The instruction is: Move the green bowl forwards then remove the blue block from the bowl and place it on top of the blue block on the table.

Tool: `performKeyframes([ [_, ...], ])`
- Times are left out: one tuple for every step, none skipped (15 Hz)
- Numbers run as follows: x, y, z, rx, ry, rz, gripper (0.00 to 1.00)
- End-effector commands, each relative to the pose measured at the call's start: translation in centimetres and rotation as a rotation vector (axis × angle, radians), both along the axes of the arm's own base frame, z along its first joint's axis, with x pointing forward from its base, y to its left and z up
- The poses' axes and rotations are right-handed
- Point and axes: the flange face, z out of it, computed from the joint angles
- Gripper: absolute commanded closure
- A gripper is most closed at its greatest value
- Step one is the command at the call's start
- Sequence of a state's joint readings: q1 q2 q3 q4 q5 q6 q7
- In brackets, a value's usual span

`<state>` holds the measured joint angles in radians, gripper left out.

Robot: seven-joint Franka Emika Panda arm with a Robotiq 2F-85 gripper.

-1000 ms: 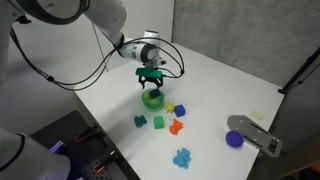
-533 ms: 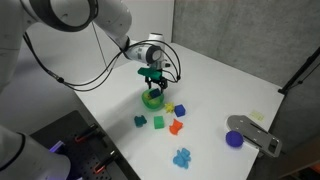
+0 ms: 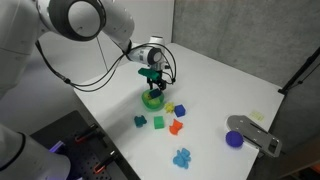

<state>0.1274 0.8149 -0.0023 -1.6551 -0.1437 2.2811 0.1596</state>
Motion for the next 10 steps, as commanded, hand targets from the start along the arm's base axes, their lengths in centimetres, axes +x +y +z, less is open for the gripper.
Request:
performKeyframes([
  [1.0, 0.6, -0.2, -0.027, -0.009, -0.040, 0.44],
  [1.0, 0.6, -0.2, -0.034, -0.013, -0.041, 0.53],
  [1.0, 0.8, -0.1, -0.042, -0.018, -0.043, 0.60],
  [1.0, 1.0, 0.1, -0.047, -0.021, -0.044, 0.69],
  [1.0, 1.2, 0.3, -0.051, -0.025, -0.043, 0.75],
  [1.1, 1.4, 0.6, -0.054, -0.028, -0.043, 0.83],
  [1.1, 1.6, 0.9, -0.054, -0.033, -0.039, 0.88],
  [1.2, 1.8, 1.2, -0.053, -0.035, -0.035, 0.94],
  [1.2, 2.0, 1.7, -0.051, -0.039, -0.030, 0.93],
  [1.2, 2.1, 2.1, -0.050, -0.044, -0.026, 0.97],
])
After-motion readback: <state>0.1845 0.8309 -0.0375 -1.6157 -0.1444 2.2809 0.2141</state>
